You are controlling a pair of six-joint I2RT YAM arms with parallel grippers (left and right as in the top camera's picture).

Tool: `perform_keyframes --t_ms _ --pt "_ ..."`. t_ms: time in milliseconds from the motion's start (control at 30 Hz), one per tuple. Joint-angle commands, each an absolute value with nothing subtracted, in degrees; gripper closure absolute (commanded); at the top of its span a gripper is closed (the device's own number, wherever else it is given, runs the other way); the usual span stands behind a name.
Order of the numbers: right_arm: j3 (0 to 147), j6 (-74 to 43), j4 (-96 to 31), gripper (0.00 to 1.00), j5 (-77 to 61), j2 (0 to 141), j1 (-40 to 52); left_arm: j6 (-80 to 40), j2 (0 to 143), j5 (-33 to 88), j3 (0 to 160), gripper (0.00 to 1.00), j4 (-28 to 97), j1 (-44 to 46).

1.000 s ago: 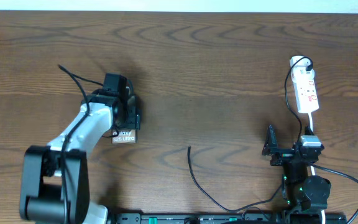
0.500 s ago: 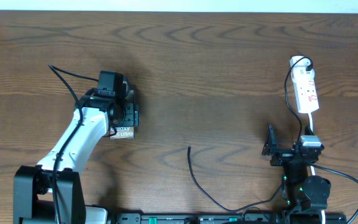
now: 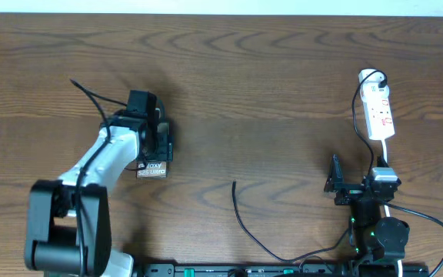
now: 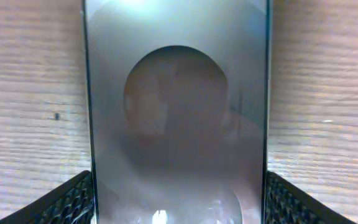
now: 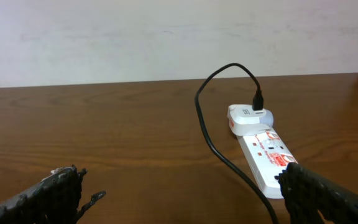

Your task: Plug charger to phone and switch on socket

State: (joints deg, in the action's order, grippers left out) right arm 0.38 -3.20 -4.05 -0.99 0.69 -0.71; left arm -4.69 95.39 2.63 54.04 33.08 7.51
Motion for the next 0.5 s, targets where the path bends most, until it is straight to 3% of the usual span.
perform_keyframes --t_ms 0,467 --pt "0.3 -2.5 -4.3 0.01 -0.6 0.6 -0.2 -4.8 97.5 2.3 55.1 0.93 33.1 7.4" --pt "0.3 -2.5 -4.3 0.01 -0.6 0.6 -0.2 -4.8 99.0 2.4 53.3 0.93 32.9 7.4"
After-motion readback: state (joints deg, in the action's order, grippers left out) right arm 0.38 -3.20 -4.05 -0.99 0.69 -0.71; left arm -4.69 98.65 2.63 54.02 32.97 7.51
